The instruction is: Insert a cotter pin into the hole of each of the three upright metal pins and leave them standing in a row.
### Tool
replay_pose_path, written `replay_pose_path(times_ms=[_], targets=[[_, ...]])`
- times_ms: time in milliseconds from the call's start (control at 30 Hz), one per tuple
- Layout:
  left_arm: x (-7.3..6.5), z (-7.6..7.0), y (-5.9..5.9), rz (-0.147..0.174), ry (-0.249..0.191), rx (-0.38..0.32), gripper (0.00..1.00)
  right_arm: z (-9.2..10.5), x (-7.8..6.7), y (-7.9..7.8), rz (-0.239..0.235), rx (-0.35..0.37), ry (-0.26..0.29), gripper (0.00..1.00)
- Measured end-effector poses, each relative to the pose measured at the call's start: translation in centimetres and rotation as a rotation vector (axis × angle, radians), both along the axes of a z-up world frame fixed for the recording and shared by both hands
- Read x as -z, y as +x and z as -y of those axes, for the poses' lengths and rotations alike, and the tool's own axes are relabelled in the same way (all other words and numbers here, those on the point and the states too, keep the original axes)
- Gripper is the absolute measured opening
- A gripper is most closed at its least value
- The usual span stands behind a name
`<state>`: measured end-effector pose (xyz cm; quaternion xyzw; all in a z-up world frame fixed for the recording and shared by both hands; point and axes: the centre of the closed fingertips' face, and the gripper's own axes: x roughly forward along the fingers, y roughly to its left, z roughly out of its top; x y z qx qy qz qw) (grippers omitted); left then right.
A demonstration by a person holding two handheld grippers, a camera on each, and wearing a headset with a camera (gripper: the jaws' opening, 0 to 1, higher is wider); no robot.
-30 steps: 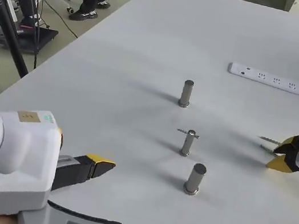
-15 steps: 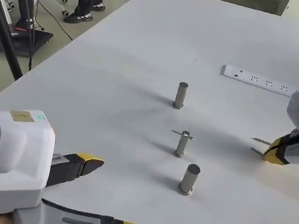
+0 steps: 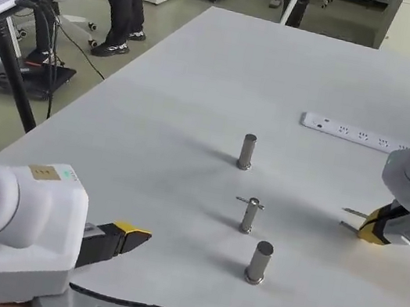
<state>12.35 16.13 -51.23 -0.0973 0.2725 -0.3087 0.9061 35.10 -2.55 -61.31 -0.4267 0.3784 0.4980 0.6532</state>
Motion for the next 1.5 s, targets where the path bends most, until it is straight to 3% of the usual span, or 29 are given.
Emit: replay_pose_path(times_ms=[133, 233, 333, 467, 567, 767, 833, 933, 1000, 1067, 1300, 1333, 1400, 1500], targets=[[-0.5, -0.1, -0.1, 0.014, -0.01, -0.012, 0.91, -0.4, -1.2, 0.0, 0.019, 0.006, 0.04, 0.0], [-0.6, -0.1, -0.3, 0.024, 0.023, 0.002, 0.91, -0.6, -2.8, 0.0, 0.046, 0.005, 0.073, 0.0], [-0.4, -0.1, -0.3, 0.017, 0.024, -0.005, 0.98, -0.7, -4.2, -0.3, 0.048, 0.048, 0.116, 0.0], [0.3, -0.2, -0.1, -0.016, 0.022, -0.022, 0.99, -0.6, -5.7, -1.3, 0.077, 0.034, 0.158, 0.0], [0.0, 0.0, 0.0, -0.01, 0.004, -0.019, 0.99, 0.0, -6.1, -1.2, 0.101, 0.023, 0.177, 0.0], [-0.4, 0.3, 0.7, -0.006, -0.008, -0.013, 0.99, 0.1, -7.7, -3.1, 0.14, 0.029, 0.231, 0.0], [-0.6, 0.4, 1.0, -0.003, -0.007, -0.006, 0.97, 0.2, -8.0, -2.9, 0.152, 0.026, 0.255, 0.0], [-1.1, 0.8, 1.5, 0.014, -0.013, 0.014, 0.9, -0.4, -9.3, -3.8, 0.201, 0.003, 0.302, 0.0], [-1.2, 0.9, 2.0, 0.006, -0.014, 0.017, 0.89, -0.8, -9.9, -4.6, 0.216, 0.006, 0.34, 0.0], [-1.8, 1.1, 2.6, 0.021, -0.022, 0.015, 0.87, -1.3, -10.5, -5.5, 0.23, -0.006, 0.378, 0.0], [-2.9, 2.2, 4.1, 0.034, -0.023, 0.042, 0.81, -2.8, -11.7, -8.0, 0.291, -0.078, 0.428, 0.0], [-3.1, 2.5, 4.4, 0.036, -0.03, 0.05, 0.78, -2.9, -11.8, -7.3, 0.3, -0.084, 0.436, 0.0], [-3.3, 3.0, 4.9, 0.024, -0.044, 0.043, 0.71, -3.4, -12.3, -7.8, 0.313, -0.094, 0.455, 0.0], [-3.6, 3.7, 5.4, 0.025, -0.057, 0.049, 0.69, -4.4, -12.9, -9.0, 0.341, -0.135, 0.47, 0.0]])
